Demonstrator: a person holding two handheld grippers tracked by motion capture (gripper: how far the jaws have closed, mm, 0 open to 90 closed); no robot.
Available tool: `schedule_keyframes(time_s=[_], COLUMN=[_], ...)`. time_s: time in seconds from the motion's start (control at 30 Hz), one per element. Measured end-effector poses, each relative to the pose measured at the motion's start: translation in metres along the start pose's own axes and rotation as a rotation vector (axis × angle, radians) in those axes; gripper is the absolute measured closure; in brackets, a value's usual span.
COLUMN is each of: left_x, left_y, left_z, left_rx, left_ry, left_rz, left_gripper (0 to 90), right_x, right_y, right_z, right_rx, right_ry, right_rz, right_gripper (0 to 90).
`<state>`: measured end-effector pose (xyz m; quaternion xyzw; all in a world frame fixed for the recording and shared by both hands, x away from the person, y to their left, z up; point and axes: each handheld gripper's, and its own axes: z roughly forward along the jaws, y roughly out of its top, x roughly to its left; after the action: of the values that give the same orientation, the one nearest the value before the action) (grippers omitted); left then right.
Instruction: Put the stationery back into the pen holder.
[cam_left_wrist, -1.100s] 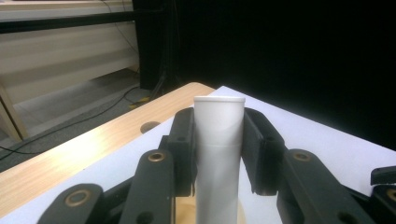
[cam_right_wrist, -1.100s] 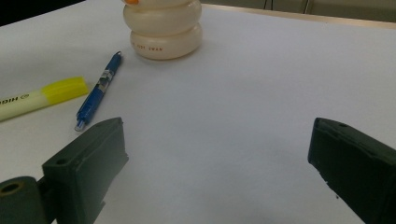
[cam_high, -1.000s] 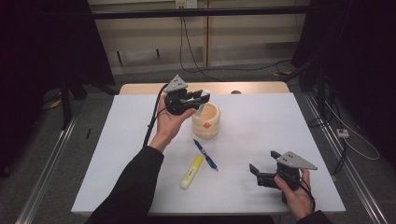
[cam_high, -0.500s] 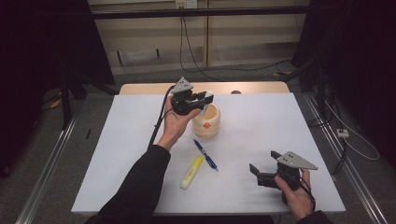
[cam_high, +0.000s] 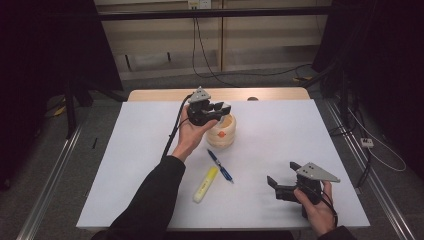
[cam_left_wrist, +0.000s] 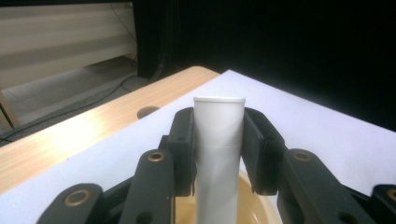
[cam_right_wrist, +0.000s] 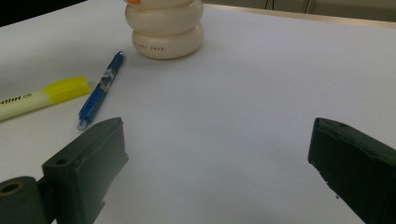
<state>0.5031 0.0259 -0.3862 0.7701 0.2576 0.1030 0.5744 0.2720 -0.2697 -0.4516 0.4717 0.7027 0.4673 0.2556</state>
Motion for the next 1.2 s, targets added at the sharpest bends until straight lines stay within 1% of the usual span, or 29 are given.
schedule_keyframes(time_s=[0.03, 0.13, 0.17, 0.23, 0.27, 0.37, 0.47, 0.67, 0.77, 0.8, 0.83, 0.87, 0.93, 1.03, 1.07, 1.13, 1.2], left_x=[0.0, 0.0, 0.001, 0.002, 0.002, 0.004, 0.006, 0.007, 0.006, 0.005, 0.004, 0.002, 0.0, -0.001, -0.001, -0.001, 0.0], left_y=[-0.001, -0.006, -0.007, -0.01, -0.012, -0.015, -0.019, -0.024, -0.025, -0.024, -0.023, -0.021, -0.017, -0.013, -0.012, -0.011, -0.01], left_z=[0.001, 0.003, 0.003, 0.004, 0.005, 0.004, 0.003, 0.003, 0.003, 0.002, 0.001, -0.002, -0.006, -0.011, -0.012, -0.014, -0.017], left_rx=[-0.001, 0.006, 0.014, 0.019, 0.018, 0.027, 0.023, 0.038, 0.058, 0.054, 0.049, 0.043, 0.044, 0.036, 0.037, 0.045, 0.064], left_ry=[0.002, 0.003, 0.004, 0.004, 0.008, 0.008, 0.014, 0.015, 0.012, 0.011, 0.019, 0.035, 0.029, 0.043, 0.044, 0.05, 0.058], left_rz=[-0.006, -0.008, -0.002, -0.01, -0.021, -0.019, -0.031, -0.028, -0.015, -0.021, -0.022, -0.013, 0.003, -0.005, -0.007, -0.012, -0.011], left_gripper=[67.3, 67.3, 67.2, 67.2, 67.2, 67.2, 67.2, 67.2, 66.9, 65.7, 60.2, 54.6, 53.4, 45.5, 41.8, 38.2, 33.3], right_x=[0.0, 0.0, 0.0, -0.001, -0.001, 0.0, 0.0, 0.0, 0.0, 0.0, 0.0, 0.0, 0.0, 0.0, 0.0, 0.0, 0.0], right_y=[0.0, 0.0, 0.0, 0.0, 0.0, 0.0, 0.0, 0.0, 0.0, 0.0, 0.0, 0.0, 0.0, 0.0, 0.0, 0.0, 0.0], right_z=[0.0, 0.0, 0.0, 0.0, 0.0, 0.0, 0.0, 0.0, 0.0, 0.0, 0.0, 0.0, 0.0, -0.001, 0.0, 0.0, 0.0], right_rx=[-0.001, -0.001, -0.001, -0.002, -0.002, -0.001, 0.0, 0.0, 0.0, 0.0, -0.001, -0.001, -0.001, -0.005, -0.005, -0.003, -0.002], right_ry=[0.0, -0.001, -0.001, -0.001, -0.001, 0.001, 0.001, 0.001, 0.0, 0.0, 0.0, 0.0, 0.0, -0.005, -0.005, -0.004, -0.004], right_rz=[-0.001, -0.001, -0.002, -0.003, -0.003, -0.001, 0.0, -0.001, -0.001, -0.002, -0.001, -0.002, -0.001, -0.004, -0.002, -0.002, -0.003], right_gripper=[4.1, 4.1, 4.1, 4.1, 4.1, 4.1, 4.1, 4.1, 4.1, 4.1, 4.1, 4.1, 4.1, 4.1, 4.1, 4.1, 4.1])
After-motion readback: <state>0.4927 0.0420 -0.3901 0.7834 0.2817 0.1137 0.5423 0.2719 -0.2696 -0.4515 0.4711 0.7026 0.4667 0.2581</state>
